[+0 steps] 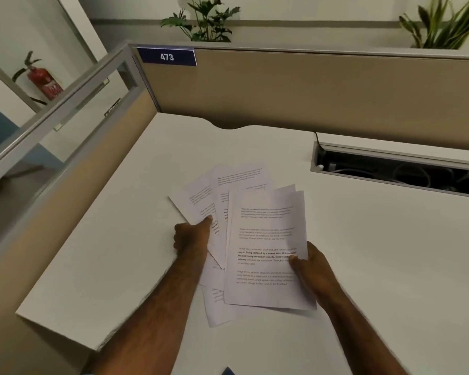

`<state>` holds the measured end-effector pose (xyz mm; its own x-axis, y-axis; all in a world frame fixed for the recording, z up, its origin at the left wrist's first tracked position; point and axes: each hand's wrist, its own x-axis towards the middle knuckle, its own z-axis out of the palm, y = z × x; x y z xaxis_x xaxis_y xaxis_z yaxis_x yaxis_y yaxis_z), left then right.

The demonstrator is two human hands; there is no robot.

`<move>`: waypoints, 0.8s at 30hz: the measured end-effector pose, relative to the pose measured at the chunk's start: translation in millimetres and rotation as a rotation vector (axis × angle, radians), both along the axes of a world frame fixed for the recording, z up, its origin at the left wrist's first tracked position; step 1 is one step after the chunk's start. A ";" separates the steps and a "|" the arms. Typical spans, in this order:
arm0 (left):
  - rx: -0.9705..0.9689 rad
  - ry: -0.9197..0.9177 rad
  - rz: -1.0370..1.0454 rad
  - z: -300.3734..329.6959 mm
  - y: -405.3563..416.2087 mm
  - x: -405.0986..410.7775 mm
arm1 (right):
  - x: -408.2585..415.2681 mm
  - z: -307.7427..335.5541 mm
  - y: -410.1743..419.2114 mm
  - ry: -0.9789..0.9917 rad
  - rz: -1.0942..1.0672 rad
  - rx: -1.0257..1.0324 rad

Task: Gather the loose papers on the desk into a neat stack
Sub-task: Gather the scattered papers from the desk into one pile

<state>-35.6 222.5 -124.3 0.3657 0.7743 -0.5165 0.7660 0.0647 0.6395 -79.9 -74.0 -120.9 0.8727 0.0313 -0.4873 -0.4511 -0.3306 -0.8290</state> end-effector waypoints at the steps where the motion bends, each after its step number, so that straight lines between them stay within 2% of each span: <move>1: 0.003 -0.023 0.000 -23.6 8.6 4.9 | 0.6 -0.7 -0.2 0.001 0.004 -0.009; 3: 0.006 -0.093 -0.017 -27.4 6.1 5.7 | 0.9 -1.3 -1.1 0.002 0.015 -0.017; 5: 0.004 -0.195 -0.054 21.7 -18.1 -2.7 | 0.5 0.4 -1.5 0.003 0.024 -0.006; 9: -0.050 -0.343 -0.156 35.1 -36.6 -0.7 | 1.4 1.5 -3.3 0.017 0.029 0.017; 19: -0.014 -0.414 -0.280 37.7 -43.6 7.7 | 1.2 3.3 -10.9 0.087 0.006 0.154; 24: -0.033 -0.431 -0.299 38.8 -42.4 7.5 | -5.3 3.8 -18.6 0.092 -0.083 0.333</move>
